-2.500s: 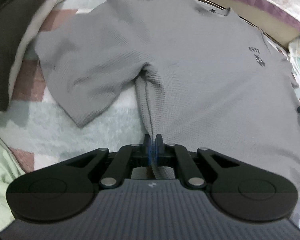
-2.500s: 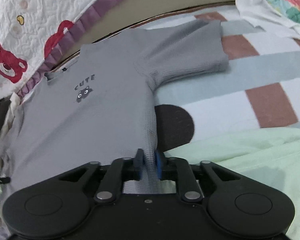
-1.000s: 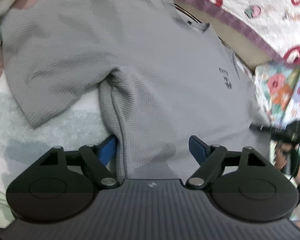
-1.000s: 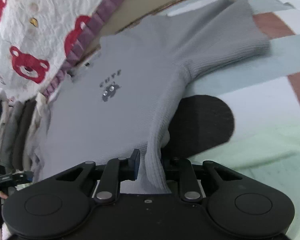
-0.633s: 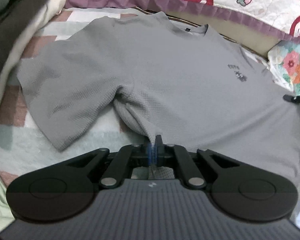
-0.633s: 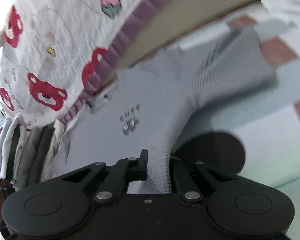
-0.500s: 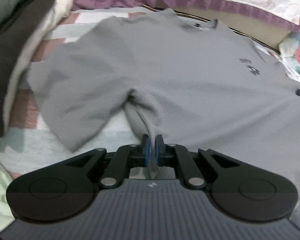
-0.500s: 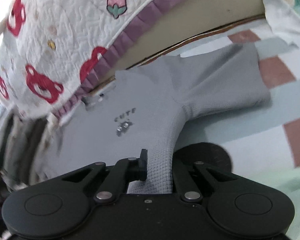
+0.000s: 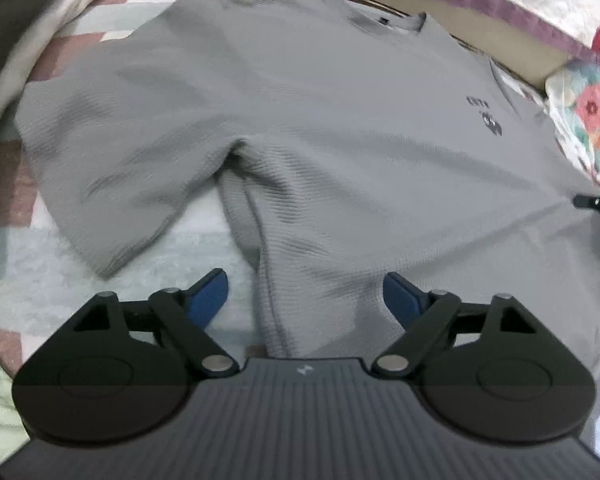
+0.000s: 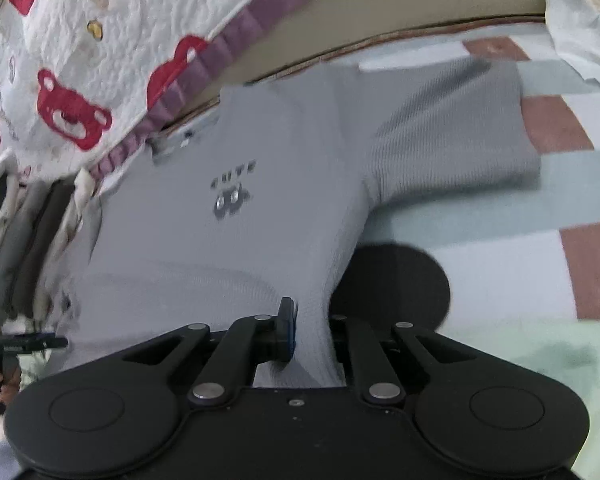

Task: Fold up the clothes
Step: 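Lift the shirt with both grippers, raising it off the mat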

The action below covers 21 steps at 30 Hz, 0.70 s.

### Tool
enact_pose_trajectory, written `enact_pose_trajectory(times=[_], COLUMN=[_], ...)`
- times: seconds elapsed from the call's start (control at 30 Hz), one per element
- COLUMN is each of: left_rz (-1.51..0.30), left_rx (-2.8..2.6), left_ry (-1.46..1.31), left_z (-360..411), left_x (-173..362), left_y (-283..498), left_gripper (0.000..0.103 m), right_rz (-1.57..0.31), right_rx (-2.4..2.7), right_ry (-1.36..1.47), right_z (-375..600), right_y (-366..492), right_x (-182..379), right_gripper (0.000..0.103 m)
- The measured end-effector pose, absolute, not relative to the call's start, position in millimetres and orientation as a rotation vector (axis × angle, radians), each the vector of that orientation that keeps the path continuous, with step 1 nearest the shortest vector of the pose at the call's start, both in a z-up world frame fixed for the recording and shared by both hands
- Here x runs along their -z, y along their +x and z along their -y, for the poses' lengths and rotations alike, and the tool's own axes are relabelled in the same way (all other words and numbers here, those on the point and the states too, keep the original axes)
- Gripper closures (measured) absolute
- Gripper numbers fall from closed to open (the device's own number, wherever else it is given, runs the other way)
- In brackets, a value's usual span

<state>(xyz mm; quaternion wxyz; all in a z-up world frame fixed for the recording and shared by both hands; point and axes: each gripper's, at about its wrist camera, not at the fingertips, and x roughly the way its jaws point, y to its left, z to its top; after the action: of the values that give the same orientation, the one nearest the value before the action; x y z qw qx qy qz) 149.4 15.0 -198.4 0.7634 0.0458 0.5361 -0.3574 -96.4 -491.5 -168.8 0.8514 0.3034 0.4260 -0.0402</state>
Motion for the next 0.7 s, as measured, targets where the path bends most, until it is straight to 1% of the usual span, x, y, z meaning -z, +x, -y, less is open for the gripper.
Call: enact_pose_trajectory(times=[0.03,0.07,0.1,0.13,0.17,0.2,0.3,0.37,0.57,0.7], left_rz=[-1.16,-1.158,-1.169,-1.18,-1.19,-1.201,-1.213,-1.171,-0.915,-0.779], left_rx=[0.783,0.79,0.802,0.813,0.824,0.833,0.832,0.84,0.837,0.819], left_ry=[0.107,0.109,0.094,0.078,0.063,0.045,-0.037,-0.055,-0.135,-0.105], left_z=[-13,-11,-11,-10,-10,-11,-15,-13,-14,-20], left_x=[198,199,200,201,203,204,207,202,139,91], left_y=[149,149,151,152,154,156,166,166,162,165], left_gripper=[0.023,0.044,0.062,0.093,0.097,0.097,0.099,0.1,0.1,0.1], right_rz=[-0.886,-0.878,-0.871,-0.864,-0.861,-0.85,-0.755,-0.695,-0.606,-0.519], right_rx=[0.078,0.08,0.086,0.091,0.091,0.072,0.035,0.027,0.04,0.036], right_ry=[0.651,0.671,0.691,0.712,0.722,0.742,0.84,0.867,0.756,0.688], right_z=[493,494,494,495,495,496,497,498,500,498], right_y=[-99,-100,-100,-100,-100,-99,-102,-103,-93,-91], right_x=[170,172,176,179,182,183,175,165,120,80], right_gripper=[0.09,0.088,0.087,0.087,0.092,0.097,0.097,0.097,0.097,0.097])
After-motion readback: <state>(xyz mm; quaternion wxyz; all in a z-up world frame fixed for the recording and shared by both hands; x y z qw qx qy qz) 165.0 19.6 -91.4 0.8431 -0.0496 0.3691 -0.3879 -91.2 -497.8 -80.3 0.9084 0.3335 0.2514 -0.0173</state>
